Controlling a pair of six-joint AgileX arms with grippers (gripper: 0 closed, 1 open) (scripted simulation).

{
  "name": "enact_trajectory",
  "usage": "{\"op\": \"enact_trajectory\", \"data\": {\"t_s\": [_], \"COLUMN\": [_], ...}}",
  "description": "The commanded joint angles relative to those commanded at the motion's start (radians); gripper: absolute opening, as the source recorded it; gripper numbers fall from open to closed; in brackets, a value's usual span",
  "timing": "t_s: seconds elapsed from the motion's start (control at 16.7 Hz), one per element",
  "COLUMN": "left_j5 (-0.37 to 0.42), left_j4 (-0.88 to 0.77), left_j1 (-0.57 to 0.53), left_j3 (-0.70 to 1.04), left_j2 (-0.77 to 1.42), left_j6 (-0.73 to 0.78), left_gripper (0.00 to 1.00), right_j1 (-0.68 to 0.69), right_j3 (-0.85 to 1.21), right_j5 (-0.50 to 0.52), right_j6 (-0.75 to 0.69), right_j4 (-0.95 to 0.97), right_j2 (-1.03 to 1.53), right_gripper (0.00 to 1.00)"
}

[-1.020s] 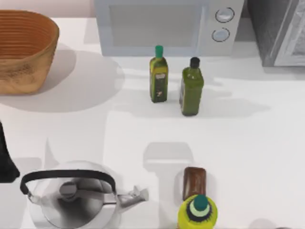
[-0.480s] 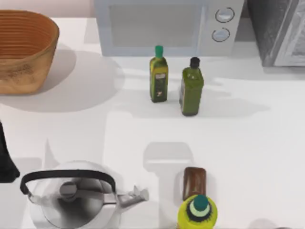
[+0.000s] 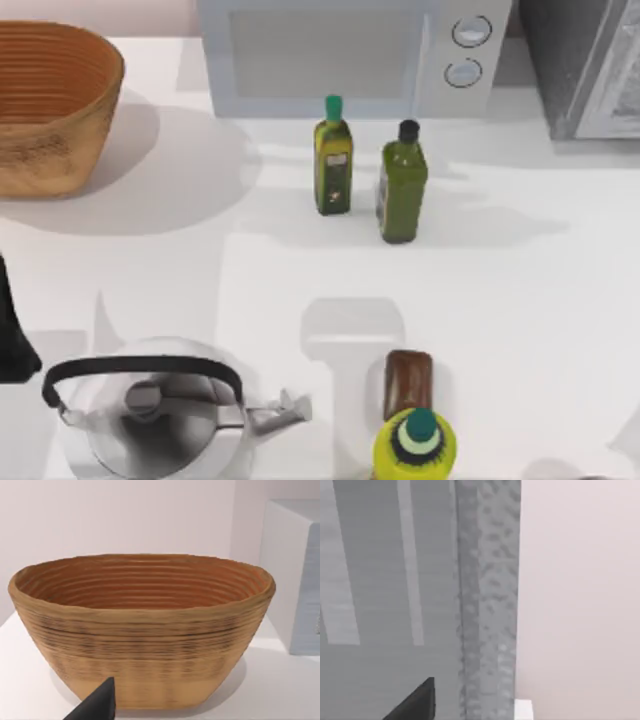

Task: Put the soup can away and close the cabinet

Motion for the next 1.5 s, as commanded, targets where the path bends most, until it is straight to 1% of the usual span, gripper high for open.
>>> {"op": "enact_trajectory", "data": {"t_s": [0.36,0.48,0.6,0.78,1.08,1.2,1.32,1.5], "left_j5": [0.0,0.0,0.0,0.0,0.0,0.0,0.0,0.0], "left_j4": [0.0,0.0,0.0,0.0,0.0,0.0,0.0,0.0], "left_j1": [0.0,0.0,0.0,0.0,0.0,0.0,0.0,0.0], "left_j3": [0.0,0.0,0.0,0.0,0.0,0.0,0.0,0.0], "left_j2": [0.0,0.0,0.0,0.0,0.0,0.0,0.0,0.0], "left_j6": [0.0,0.0,0.0,0.0,0.0,0.0,0.0,0.0], "left_gripper": [1.0,1.0,1.0,1.0,1.0,1.0,1.0,1.0], "right_j1": [0.002,0.003,0.004,0.004,0.006,0.037,0.108,0.29], "right_j3": [0.453,0.569,0.658,0.721,0.723,0.732,0.749,0.772], "right_j5": [0.005,0.014,0.023,0.033,0.032,0.059,0.127,0.307], "right_j6": [-0.001,-0.001,-0.001,-0.001,-0.001,-0.005,-0.013,-0.029], "right_j4": [-0.568,-0.706,-0.803,-0.868,-0.866,-0.863,-0.86,-0.86], "right_j2": [-0.083,-0.111,-0.135,-0.153,-0.152,-0.155,-0.159,-0.163], "right_gripper": [1.0,1.0,1.0,1.0,1.0,1.0,1.0,1.0]}}
